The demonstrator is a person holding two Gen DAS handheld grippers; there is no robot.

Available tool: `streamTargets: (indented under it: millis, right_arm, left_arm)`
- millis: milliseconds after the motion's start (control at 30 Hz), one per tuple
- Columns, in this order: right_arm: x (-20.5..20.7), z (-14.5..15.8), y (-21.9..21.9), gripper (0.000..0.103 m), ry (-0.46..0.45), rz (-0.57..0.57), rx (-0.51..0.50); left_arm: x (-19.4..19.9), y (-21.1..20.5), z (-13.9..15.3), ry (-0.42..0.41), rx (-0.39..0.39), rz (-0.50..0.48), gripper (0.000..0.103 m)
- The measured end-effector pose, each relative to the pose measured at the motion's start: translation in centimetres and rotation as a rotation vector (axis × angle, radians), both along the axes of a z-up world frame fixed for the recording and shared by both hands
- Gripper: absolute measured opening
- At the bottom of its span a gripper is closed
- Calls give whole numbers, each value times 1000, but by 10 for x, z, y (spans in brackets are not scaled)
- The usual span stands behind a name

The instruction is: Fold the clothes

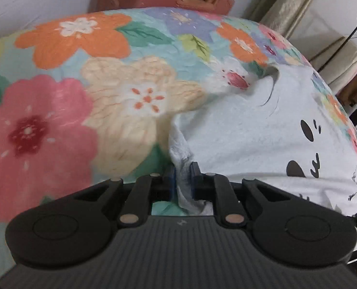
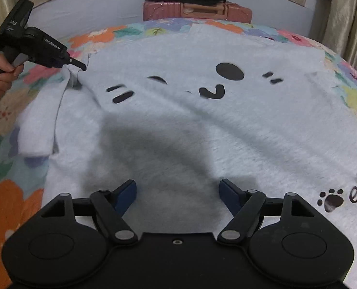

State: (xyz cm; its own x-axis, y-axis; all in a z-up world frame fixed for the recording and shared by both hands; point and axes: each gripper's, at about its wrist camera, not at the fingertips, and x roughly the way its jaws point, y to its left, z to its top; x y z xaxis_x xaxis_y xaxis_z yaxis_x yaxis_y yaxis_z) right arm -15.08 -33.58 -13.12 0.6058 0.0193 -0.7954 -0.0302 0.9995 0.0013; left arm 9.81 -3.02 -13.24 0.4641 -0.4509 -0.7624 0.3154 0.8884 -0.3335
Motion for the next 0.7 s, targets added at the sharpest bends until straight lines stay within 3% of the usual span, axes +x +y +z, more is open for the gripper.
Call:
streamTargets:
  millis: [133,200,267,433,533,600,667,700]
  right_arm:
    - [-12,4,3,80,17,-18,2]
    - [-21,10,10,80,17,-20,-13]
    - [-32,16,19,80,8,-4,-33]
    - [-58,28,45,80,-10,45,1]
    - [-66,26,61,80,4,94,38]
    - [-70,21,75,80,18,129,14]
    - [-69,12,88,80,34,158,-43]
    - [-68,9,92,80,42,167,-68]
  left_arm:
    - [-17,5,20,-96,89,-33,23]
    - [-29,15,28,-84,49,-68,28]
    - [-46,18,34,-73,20,-114,44]
    - [-93,10,35,-29,-16,-263,46]
    - [-118,-6,31,-8,-20,-378,56]
    - [-135,-19,28,-50,31,-447,66]
    - [-146,-31,22,-100,117,-482,83]
    - [-150,-38,18,-116,157,-498,83]
